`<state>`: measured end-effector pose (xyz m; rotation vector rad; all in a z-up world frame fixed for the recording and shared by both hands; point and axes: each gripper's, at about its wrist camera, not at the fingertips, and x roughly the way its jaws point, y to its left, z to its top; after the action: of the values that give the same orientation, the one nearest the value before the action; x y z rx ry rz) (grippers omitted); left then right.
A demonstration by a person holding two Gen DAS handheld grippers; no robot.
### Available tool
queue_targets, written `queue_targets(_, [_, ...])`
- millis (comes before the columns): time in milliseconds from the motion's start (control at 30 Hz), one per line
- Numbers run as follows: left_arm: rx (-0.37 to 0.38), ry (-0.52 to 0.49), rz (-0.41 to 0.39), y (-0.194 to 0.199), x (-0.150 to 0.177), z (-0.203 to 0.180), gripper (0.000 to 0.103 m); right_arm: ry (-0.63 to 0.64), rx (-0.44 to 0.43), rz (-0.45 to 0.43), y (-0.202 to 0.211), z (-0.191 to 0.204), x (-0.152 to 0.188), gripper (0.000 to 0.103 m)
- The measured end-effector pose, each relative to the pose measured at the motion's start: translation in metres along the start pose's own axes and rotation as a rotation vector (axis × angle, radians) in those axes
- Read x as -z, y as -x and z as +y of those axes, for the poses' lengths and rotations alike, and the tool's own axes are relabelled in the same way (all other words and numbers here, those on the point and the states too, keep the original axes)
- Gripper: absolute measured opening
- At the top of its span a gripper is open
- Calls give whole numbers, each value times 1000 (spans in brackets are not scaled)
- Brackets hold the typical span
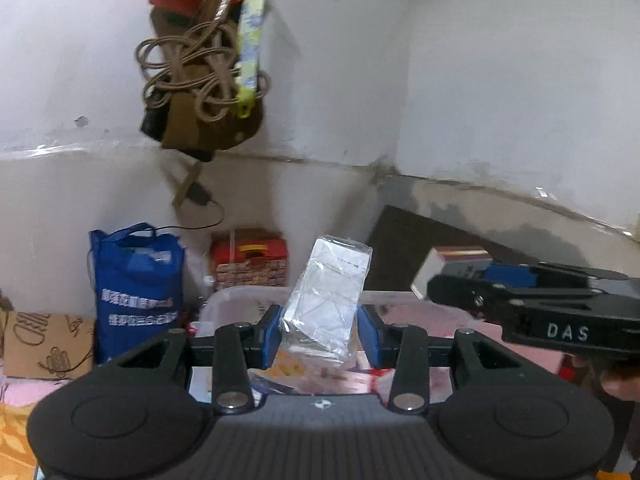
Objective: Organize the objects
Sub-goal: 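Carry both held items over the clear basket and open both tools, then grasp the bagged medicine box with the left tool while the right tool grasps the foil pack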
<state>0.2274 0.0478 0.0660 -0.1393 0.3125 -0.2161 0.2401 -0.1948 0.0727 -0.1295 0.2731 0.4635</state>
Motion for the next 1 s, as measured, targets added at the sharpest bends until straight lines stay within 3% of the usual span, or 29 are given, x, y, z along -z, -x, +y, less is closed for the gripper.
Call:
queue_targets(33, [-30,-16,7,-5,3,-1,66,15,10,8,-5,2,2,67])
queue_targets(67, [-58,-17,20,-8,6,0,84,32,7,23,-10,3,6,79])
queue_targets(100, [-90,-12,32,-10,10,2,84,42,11,32,-11,4,9,84])
queue_targets(233, [-52,2,13,16,26,7,84,6,32,-22,19,1,26,103])
queue_targets(300, [-29,12,-16,41,41,4,86,-61,8,-68,48,-4,44,103])
queue_targets(367, [-17,11,10,58,66,0,89,-146,-26,-68,65,-10,68,103])
queue_targets(567, [20,61,141,53,123,-6,89,-303,18,144,54,-14,136,103])
queue_targets(867, [19,13,258,24,144,-27,89,-351,8,201,33,-12,142,103])
queue_targets(933, [-15,-3,264,21,148,-27,78,-326,29,179,38,-9,143,103])
queue_targets(1000, [-11,22,276,19,149,-23,75,-311,36,183,34,-4,143,103])
